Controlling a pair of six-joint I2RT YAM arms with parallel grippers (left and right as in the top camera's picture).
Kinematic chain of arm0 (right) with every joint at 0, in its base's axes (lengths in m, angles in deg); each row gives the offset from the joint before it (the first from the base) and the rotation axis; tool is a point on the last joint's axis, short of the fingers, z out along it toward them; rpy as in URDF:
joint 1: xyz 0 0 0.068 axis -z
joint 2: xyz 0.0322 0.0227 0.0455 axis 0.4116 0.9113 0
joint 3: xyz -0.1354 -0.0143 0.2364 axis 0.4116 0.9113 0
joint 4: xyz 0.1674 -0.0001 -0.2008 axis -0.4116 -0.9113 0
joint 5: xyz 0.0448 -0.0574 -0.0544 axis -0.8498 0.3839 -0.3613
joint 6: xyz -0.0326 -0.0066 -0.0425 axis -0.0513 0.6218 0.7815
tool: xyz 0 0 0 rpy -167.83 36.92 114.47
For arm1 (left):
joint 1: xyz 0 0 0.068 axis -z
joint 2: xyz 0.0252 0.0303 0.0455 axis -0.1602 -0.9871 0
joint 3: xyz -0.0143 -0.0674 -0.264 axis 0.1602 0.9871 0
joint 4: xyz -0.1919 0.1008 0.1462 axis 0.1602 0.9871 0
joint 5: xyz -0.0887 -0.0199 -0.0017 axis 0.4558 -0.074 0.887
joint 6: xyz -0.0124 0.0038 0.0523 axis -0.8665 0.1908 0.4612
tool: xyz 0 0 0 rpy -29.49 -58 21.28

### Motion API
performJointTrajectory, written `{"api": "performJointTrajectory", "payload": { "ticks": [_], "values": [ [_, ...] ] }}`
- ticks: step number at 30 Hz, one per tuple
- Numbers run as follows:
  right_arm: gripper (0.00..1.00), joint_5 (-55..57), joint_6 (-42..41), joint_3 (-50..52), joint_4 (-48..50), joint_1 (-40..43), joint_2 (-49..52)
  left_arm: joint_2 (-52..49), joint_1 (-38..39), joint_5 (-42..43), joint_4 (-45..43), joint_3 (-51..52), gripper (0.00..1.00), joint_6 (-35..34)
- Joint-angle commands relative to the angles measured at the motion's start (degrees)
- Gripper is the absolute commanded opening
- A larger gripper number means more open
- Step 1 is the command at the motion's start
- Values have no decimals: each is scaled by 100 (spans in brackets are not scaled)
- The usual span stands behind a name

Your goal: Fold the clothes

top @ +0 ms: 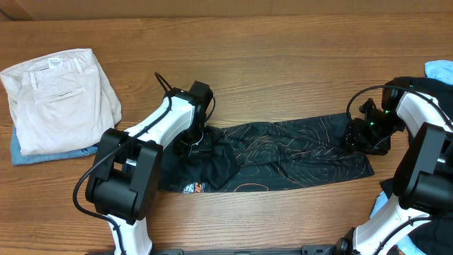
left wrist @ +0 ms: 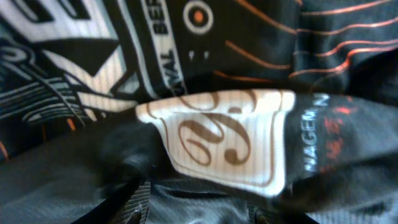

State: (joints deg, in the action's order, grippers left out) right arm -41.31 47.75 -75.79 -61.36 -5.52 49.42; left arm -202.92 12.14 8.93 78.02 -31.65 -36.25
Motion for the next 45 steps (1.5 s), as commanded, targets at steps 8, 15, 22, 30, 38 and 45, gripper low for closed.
{"api": "performJointTrajectory", "payload": {
  "ticks": [8,15,22,30,38,45],
  "values": [
    [68,-260,-109,50,17,24,223,-282,-505,-527,-804,140,55,682],
    [69,-378,-109,50,22,24,223,-282,-820,-503,-1239,133,59,1040],
    [69,-455,-107,50,35,11,223,-282,-828,-385,-1303,133,63,1038],
    [69,-643,-94,50,20,-199,223,-282,-828,295,-1294,125,66,1034],
    [65,-643,-87,50,83,-507,223,-282,-828,450,-1137,50,68,1034],
    [16,-640,-109,50,105,-529,223,-280,-828,501,-962,37,68,1034]
  ]
}}
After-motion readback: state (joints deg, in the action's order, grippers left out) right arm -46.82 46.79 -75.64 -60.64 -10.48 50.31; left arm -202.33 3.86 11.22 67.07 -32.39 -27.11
